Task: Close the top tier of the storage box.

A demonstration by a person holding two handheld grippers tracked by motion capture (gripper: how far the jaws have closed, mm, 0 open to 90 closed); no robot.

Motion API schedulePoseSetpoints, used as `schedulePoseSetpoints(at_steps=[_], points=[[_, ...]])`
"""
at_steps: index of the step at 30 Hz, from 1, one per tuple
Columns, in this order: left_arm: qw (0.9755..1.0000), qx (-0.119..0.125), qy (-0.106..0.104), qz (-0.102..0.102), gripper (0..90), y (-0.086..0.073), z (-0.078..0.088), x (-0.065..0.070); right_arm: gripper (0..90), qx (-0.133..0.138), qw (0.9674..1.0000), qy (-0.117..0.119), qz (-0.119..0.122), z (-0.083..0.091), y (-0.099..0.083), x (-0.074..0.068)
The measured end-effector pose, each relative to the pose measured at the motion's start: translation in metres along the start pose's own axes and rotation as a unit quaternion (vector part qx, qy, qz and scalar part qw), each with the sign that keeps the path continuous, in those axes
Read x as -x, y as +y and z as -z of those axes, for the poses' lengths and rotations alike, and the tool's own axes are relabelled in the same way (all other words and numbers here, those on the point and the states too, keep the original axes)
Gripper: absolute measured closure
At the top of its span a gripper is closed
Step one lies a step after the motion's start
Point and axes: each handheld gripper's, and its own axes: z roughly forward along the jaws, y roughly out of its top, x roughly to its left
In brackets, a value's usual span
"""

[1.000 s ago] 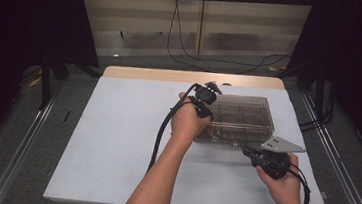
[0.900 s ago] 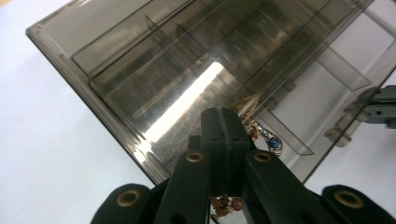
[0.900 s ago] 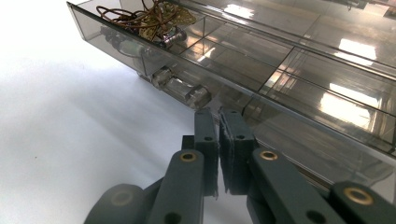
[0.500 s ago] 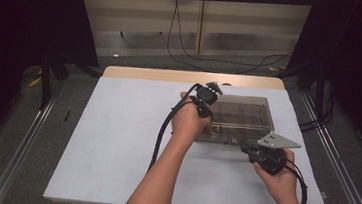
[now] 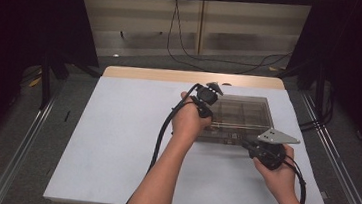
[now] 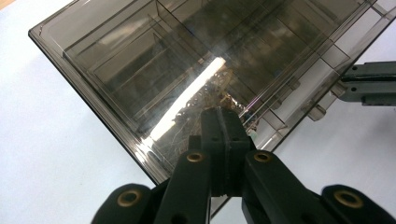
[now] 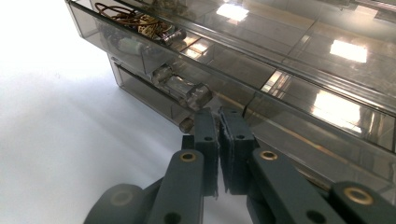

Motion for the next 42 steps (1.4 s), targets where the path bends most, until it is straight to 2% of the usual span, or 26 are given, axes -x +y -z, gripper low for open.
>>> schedulePoseSetpoints(at_steps=[11, 14, 16, 23, 28, 32, 38, 40, 41, 42], points=[[1.0000, -0.002, 0.003, -0.005, 90.0, 0.000, 0.000, 0.000, 86.2, 0.004, 1.0000, -0.005, -0.001, -0.008, 0.003, 0.004], [1.0000, 0.001, 0.001, 0.002, 90.0, 0.000, 0.000, 0.001, 86.2, 0.003, 1.0000, -0.007, -0.003, -0.009, 0.004, 0.005], [1.0000, -0.001, 0.003, -0.004, 90.0, 0.000, 0.000, 0.000, 86.2, 0.004, 0.9999, -0.010, -0.002, -0.011, 0.004, 0.006], [1.0000, -0.001, 0.005, -0.005, 90.0, 0.000, 0.000, 0.001, 86.4, 0.014, 0.9998, -0.015, -0.004, -0.013, 0.006, 0.010], [1.0000, 0.006, 0.006, 0.001, 90.0, -0.001, 0.000, 0.002, 85.3, 0.010, 0.9998, -0.016, -0.002, -0.015, 0.005, 0.009], [0.9998, 0.016, 0.001, 0.008, 90.0, -0.003, 0.000, 0.000, 85.0, 0.012, 0.9998, -0.016, 0.000, -0.013, 0.005, 0.009], [0.9998, 0.017, -0.005, 0.011, 89.8, -0.004, 0.001, -0.002, 82.1, 0.011, 0.9998, -0.015, 0.003, -0.005, 0.003, 0.007], [0.9995, 0.018, -0.018, 0.017, 87.0, -0.003, 0.002, -0.005, 80.8, 0.011, 0.9999, -0.013, 0.002, -0.002, 0.002, 0.008], [0.9996, 0.019, -0.017, 0.012, 82.3, -0.003, 0.002, -0.005, 79.7, 0.012, 0.9999, -0.011, 0.000, 0.000, 0.001, 0.008], [0.9996, 0.019, -0.017, 0.013, 82.2, -0.003, 0.002, -0.005, 79.2, 0.010, 0.9999, -0.012, 0.001, 0.001, 0.001, 0.009]])
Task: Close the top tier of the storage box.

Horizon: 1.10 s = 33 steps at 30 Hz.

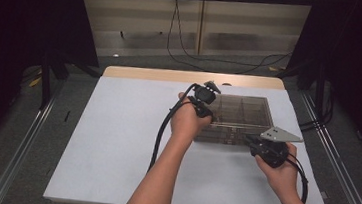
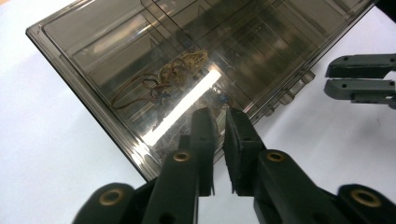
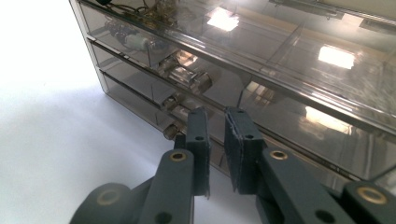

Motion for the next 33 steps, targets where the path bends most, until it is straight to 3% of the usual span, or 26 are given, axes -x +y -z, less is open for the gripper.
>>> schedulePoseSetpoints(at_steps=[5, 8, 12, 18, 26, 33], points=[[0.9999, 0.004, -0.011, 0.007, 75.0, -0.002, 0.003, -0.002, 75.3, -0.006, 1.0000, 0.001, -0.003, 0.002, -0.003, 0.000], [0.9997, 0.019, -0.014, 0.005, 69.0, -0.003, 0.008, 0.000, 72.0, -0.008, 0.9999, 0.007, -0.010, 0.005, -0.006, 0.000], [0.9997, 0.025, -0.004, 0.003, 57.1, -0.006, 0.013, 0.000, 64.1, -0.014, 0.9996, 0.010, -0.022, 0.012, -0.013, 0.000], [0.9996, 0.028, -0.001, 0.004, 49.2, -0.011, 0.016, -0.002, 56.9, -0.016, 0.9992, 0.010, -0.036, 0.021, -0.015, 0.004], [0.9991, 0.039, 0.015, -0.002, 38.8, -0.026, 0.028, -0.011, 45.2, -0.025, 0.9987, 0.009, -0.043, 0.024, -0.020, 0.007], [0.9984, 0.050, 0.025, 0.013, 27.8, -0.043, 0.036, -0.026, 36.3, -0.029, 0.9986, 0.001, -0.044, 0.027, -0.022, 0.009]])
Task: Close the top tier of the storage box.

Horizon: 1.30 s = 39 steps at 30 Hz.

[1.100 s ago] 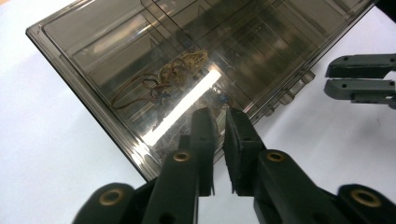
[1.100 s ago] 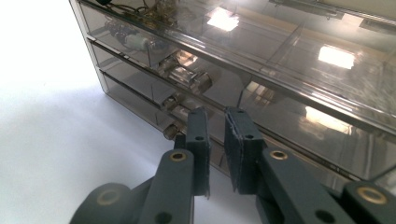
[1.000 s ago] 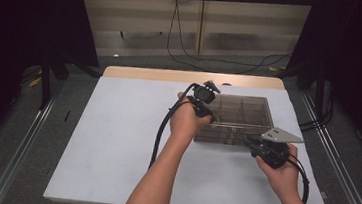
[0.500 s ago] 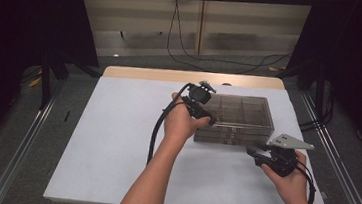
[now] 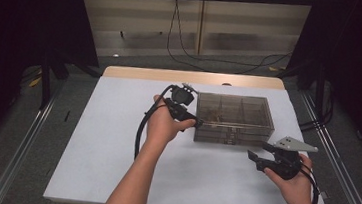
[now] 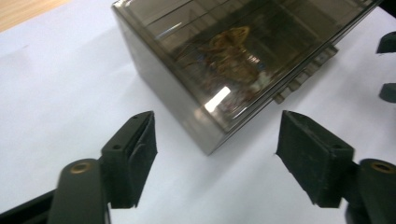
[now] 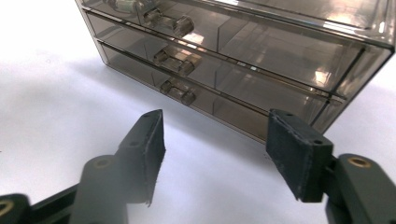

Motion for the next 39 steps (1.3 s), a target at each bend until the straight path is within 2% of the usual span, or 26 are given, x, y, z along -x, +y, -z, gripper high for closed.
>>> schedulePoseSetpoints(at_steps=[13, 15, 21, 22, 23, 28, 29, 33, 35, 39], points=[[0.9998, 0.015, 0.011, 0.006, 15.1, -0.027, 0.002, -0.019, 25.5, -0.008, 1.0000, -0.002, -0.003, 0.002, -0.004, 0.002], [0.9999, 0.013, 0.005, 0.007, 14.7, -0.031, 0.001, -0.021, 24.9, -0.008, 0.9999, -0.003, -0.005, 0.003, -0.006, 0.003], [0.9997, 0.020, 0.009, 0.007, 11.7, -0.042, -0.002, -0.025, 22.2, -0.010, 0.9999, -0.006, -0.006, 0.006, -0.008, 0.004], [0.9996, 0.023, 0.010, 0.012, 11.3, -0.044, -0.002, -0.025, 21.6, -0.010, 0.9999, -0.007, -0.007, 0.006, -0.009, 0.005], [0.9997, 0.022, 0.010, 0.008, 10.9, -0.046, -0.003, -0.026, 21.1, -0.010, 0.9999, -0.007, -0.006, 0.006, -0.009, 0.005], [0.9996, 0.024, 0.011, 0.011, 9.9, -0.057, -0.007, -0.027, 18.5, -0.015, 0.9999, -0.004, -0.003, 0.007, -0.012, 0.006], [0.9997, 0.018, 0.014, 0.006, 9.9, -0.060, -0.007, -0.028, 18.2, -0.016, 0.9999, -0.006, -0.002, 0.007, -0.012, 0.006], [0.9997, 0.022, 0.012, 0.005, 9.8, -0.069, -0.010, -0.029, 17.3, -0.016, 0.9998, -0.006, -0.002, 0.008, -0.014, 0.005], [0.9995, 0.026, 0.010, 0.013, 9.7, -0.074, -0.010, -0.029, 17.0, -0.020, 0.9998, -0.006, -0.001, 0.008, -0.015, 0.005], [0.9997, 0.022, 0.012, 0.007, 9.5, -0.082, -0.011, -0.032, 16.3, -0.021, 0.9998, -0.003, 0.002, 0.008, -0.017, 0.006]])
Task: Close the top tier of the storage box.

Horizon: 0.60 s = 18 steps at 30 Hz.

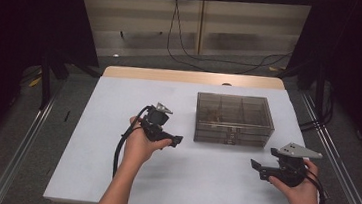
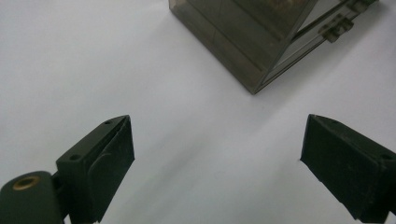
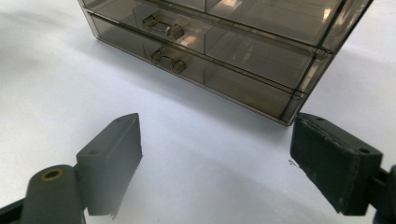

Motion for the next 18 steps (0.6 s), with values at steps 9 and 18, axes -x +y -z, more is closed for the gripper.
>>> schedulePoseSetpoints(at_steps=[9, 18], points=[[1.0000, 0.004, 0.004, 0.003, 9.4, -0.020, 0.000, -0.003, 15.9, -0.007, 1.0000, -0.002, -0.004, 0.000, -0.004, 0.003], [0.9999, -0.006, 0.011, 0.003, 9.3, -0.036, -0.005, -0.005, 15.1, -0.018, 0.9998, -0.004, -0.003, -0.004, -0.009, 0.004]])
